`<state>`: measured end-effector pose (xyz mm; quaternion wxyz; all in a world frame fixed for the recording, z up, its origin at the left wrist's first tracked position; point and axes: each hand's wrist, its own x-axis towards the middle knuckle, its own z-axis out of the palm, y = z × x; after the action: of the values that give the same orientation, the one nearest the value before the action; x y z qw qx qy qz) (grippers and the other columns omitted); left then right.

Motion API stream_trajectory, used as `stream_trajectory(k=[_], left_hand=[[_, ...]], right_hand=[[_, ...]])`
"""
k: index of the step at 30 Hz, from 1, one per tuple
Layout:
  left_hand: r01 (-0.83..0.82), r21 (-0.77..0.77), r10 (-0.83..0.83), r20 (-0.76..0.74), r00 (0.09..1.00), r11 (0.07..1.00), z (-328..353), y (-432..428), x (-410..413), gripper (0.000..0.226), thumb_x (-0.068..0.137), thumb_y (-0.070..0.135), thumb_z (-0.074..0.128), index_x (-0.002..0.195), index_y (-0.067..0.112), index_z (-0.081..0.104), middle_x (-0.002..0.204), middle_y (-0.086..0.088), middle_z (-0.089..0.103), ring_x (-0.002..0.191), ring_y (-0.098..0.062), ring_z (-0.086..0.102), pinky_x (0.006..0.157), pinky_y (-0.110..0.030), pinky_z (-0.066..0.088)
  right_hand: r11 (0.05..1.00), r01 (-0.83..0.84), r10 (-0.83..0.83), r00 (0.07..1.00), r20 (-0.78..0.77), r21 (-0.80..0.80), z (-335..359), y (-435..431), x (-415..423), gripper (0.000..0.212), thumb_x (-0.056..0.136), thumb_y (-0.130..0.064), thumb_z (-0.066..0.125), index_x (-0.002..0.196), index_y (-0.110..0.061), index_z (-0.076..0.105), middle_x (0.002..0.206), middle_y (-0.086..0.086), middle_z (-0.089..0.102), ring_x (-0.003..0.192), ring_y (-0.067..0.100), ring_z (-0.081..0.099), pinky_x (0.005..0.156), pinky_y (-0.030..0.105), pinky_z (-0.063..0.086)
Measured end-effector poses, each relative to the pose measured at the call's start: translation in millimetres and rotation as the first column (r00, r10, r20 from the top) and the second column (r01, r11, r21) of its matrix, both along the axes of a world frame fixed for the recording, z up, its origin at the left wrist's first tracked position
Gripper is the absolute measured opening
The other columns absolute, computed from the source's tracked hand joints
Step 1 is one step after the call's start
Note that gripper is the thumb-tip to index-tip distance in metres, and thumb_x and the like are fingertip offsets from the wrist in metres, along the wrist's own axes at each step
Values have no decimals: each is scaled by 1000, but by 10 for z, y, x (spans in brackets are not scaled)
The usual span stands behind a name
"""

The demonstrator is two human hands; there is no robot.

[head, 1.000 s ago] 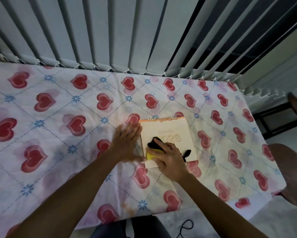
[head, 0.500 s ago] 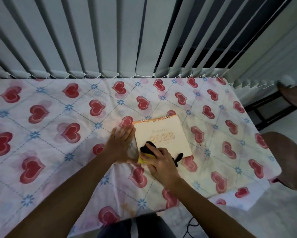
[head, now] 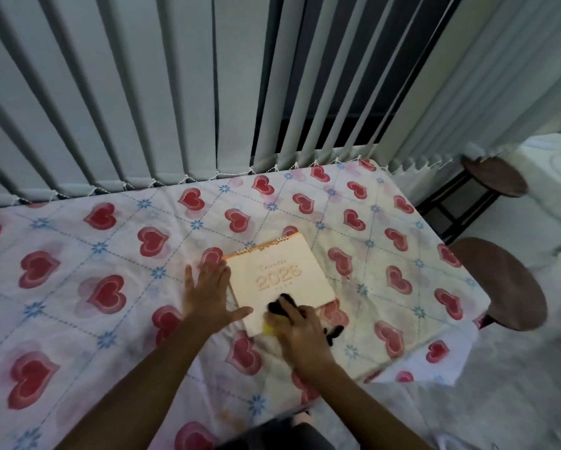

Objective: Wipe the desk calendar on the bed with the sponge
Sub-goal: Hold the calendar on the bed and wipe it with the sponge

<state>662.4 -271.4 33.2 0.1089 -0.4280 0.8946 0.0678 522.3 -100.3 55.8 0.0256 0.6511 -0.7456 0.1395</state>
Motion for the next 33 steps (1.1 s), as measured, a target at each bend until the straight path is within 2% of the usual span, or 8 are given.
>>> stream_trajectory(k=[7,13,17,20,23,26,30,33], left_hand=[[10,8,-10,11,1000,1000,89,11,-12,141,38,96,-13,150,14,11,162,-6,7,148,-28,2,114,-62,-4],[-36,71,31,71,997,997,171,-4,-92,108,70,81,43,149,15,10,161,-6,6,147,-30,1,115,-60,-3],[-101,210,188,-450,873,972,414,323,-562,69,80,52,64,133,13,43,142,-13,44,129,-28,41,107,-40,33],[-36,748,565,-468,680,663,661,757,-1113,44,88,50,55,109,12,65,111,-8,69,101,-22,64,96,-38,49],[137,947,748,-315,584,291,743,1082,-1522,43,88,47,58,107,9,68,100,-12,71,90,-23,68,90,-40,55],[186,941,797,-339,499,284,747,1235,-1758,38,88,40,60,106,7,68,88,-10,73,78,-18,70,69,-29,58],[236,925,843,-370,390,297,797,1394,-2139,36,89,41,57,108,12,67,99,-10,76,92,-20,72,71,-28,59],[240,911,854,-402,329,336,896,1545,-2470,26,89,44,57,98,23,67,89,1,78,86,-13,73,66,-27,59]], right_hand=[[996,51,-56,996,66,68,36,102,-607,46,58,-6,87,98,-27,75,119,6,69,79,32,69,66,34,58],[992,98,-117,951,286,80,161,258,-1196,24,92,-23,62,109,-9,72,117,14,68,90,33,69,81,33,54],[996,48,-82,864,496,80,364,244,-1372,64,85,-15,71,142,-13,42,135,9,49,121,20,50,101,25,40],[998,-22,-16,811,585,58,484,228,-1474,88,75,-19,81,145,-12,29,145,4,35,131,13,36,109,27,33],[997,-77,45,807,589,29,571,228,-1592,95,67,-24,87,142,-11,29,144,6,35,127,10,38,105,18,33],[996,-90,54,773,632,25,632,351,-1833,93,64,-33,88,138,-23,31,135,-7,41,117,2,46,93,6,37],[998,38,-59,584,810,45,652,692,-2210,62,75,-53,73,124,-37,38,124,-18,49,114,-4,50,82,2,42],[983,149,-126,115,985,108,559,915,-2386,54,85,-58,47,126,-23,50,129,4,58,117,19,57,91,22,50]])
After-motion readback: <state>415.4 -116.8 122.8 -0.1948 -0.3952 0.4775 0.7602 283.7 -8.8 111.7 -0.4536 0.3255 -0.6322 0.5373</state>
